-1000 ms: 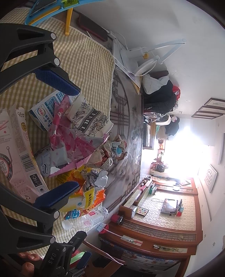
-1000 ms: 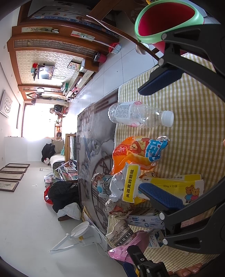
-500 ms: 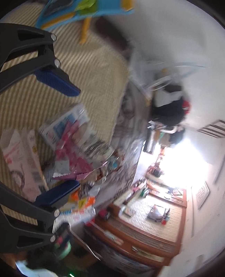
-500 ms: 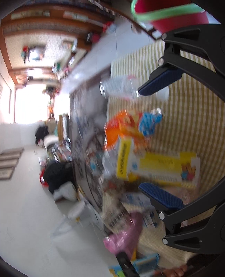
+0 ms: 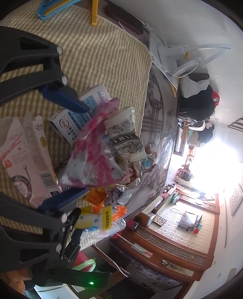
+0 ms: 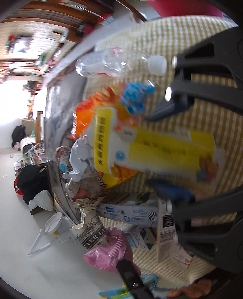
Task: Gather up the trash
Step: 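Grasp the yellow-labelled box with the right gripper while the left gripper grasps the pink wrapper, then carry both items over the red bin and open both grippers to drop them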
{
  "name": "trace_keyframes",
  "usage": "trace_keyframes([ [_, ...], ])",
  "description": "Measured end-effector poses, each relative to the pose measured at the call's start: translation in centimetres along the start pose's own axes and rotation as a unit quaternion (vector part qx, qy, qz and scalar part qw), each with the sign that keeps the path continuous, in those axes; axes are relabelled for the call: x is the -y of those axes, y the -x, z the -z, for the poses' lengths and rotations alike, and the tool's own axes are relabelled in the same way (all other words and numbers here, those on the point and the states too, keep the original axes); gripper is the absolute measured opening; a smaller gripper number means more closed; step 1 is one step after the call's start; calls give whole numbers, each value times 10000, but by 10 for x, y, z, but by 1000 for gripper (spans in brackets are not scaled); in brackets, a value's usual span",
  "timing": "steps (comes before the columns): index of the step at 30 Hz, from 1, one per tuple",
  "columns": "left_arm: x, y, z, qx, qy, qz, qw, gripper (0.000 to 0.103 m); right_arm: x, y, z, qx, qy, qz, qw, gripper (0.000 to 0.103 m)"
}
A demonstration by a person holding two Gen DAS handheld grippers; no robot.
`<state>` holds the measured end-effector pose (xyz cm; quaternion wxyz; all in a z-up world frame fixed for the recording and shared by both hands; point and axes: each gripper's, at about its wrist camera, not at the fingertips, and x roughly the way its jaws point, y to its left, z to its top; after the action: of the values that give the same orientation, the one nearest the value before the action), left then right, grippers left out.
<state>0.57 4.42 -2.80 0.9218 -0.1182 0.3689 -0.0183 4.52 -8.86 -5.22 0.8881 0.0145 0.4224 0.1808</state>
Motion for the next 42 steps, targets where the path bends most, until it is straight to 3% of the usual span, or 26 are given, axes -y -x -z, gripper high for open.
trace_keyframes([
  [4, -2, -2, 0, -25, 81, 94, 9999, 36, 5, 18, -1, 241, -106, -130, 9996, 44],
  [5, -4, -2, 0, -25, 120, 131, 9998, 33, 4, 22, -3, 321, -83, -162, 9993, 43],
  [12, 4, 15, -1, 284, -25, 127, 9995, 27, 8, 70, -8, 1061, 235, 7, 9941, 39],
  [16, 23, 33, 2, 493, -160, 198, 9985, 18, 47, 95, -13, 1325, -99, 120, 9911, 39],
  [22, 72, 49, 16, 565, -481, 433, 9963, 15, 116, 147, -4, 1795, -530, 807, 9790, 39],
  [29, 148, 67, 10, 745, -1047, 1009, 9866, 15, 208, 200, 7, 1787, -1110, 2333, 9494, 39],
  [31, 174, 68, 8, 737, -1103, 1335, 9821, 15, 238, 201, 18, 1697, -1554, 2370, 9439, 39],
  [33, 197, 62, 7, 653, -1116, 1639, 9780, 15, 264, 196, 30, 1564, -2104, 2114, 9416, 39],
  [36, 232, 50, 9, 521, -1226, 1951, 9717, 15, 271, 191, 40, 1444, -2360, 2199, 9355, 41],
  [37, 249, 45, 10, 474, -1256, 2098, 9685, 15, 275, 191, 42, 1457, -2419, 2282, 9317, 46],
  [38, 256, 41, 10, 438, -1262, 2193, 9665, 15, 278, 192, 45, 1502, -2536, 2396, 9251, 64],
  [40, 282, 32, 10, 307, -1255, 2539, 9586, 15, 282, 195, 49, 1663, -2796, 2485, 9124, 88],
  [42, 310, 22, 13, 131, -1286, 2911, 9479, 15, 291, 207, 59, 1922, -3142, 2704, 8895, 89],
])
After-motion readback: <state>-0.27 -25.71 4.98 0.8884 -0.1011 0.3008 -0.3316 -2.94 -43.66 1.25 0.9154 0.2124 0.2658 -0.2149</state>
